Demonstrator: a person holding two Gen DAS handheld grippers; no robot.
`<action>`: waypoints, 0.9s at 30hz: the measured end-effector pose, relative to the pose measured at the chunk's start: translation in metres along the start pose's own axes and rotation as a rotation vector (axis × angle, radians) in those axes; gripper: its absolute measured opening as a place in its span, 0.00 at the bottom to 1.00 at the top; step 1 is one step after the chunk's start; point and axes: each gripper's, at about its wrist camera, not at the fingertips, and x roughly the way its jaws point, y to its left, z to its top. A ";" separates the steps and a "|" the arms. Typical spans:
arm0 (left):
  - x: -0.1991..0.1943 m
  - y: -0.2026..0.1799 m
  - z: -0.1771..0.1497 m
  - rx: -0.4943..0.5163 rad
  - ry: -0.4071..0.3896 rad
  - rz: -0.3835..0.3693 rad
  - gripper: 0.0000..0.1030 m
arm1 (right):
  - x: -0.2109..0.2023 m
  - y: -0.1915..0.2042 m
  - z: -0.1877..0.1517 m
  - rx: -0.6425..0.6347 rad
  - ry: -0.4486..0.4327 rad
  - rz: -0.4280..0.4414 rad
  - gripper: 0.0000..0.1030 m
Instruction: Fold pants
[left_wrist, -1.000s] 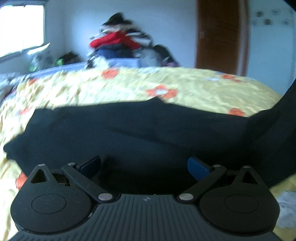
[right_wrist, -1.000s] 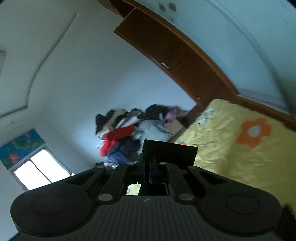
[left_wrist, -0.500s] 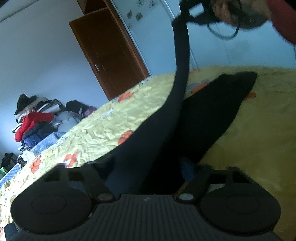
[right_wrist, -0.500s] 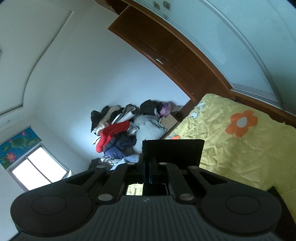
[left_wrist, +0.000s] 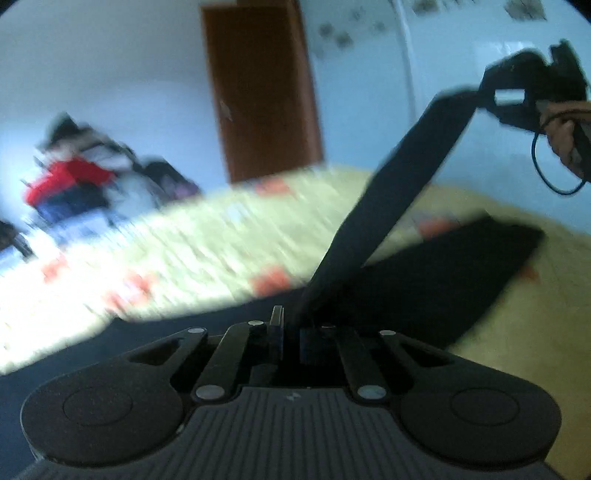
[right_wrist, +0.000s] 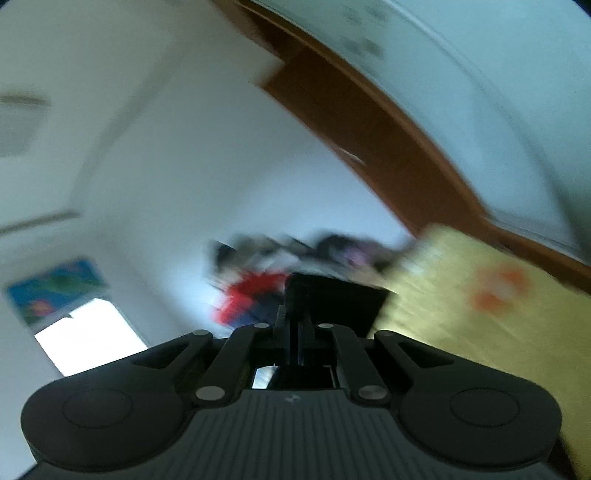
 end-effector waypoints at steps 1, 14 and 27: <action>0.003 -0.003 -0.005 -0.008 0.027 -0.043 0.09 | -0.002 -0.017 -0.006 0.039 0.039 -0.075 0.04; -0.023 0.041 0.039 -0.193 -0.186 0.136 0.08 | 0.017 0.035 0.021 -0.037 -0.038 0.140 0.04; 0.015 -0.002 -0.019 -0.050 0.091 -0.059 0.09 | -0.059 -0.105 -0.065 0.179 0.093 -0.356 0.04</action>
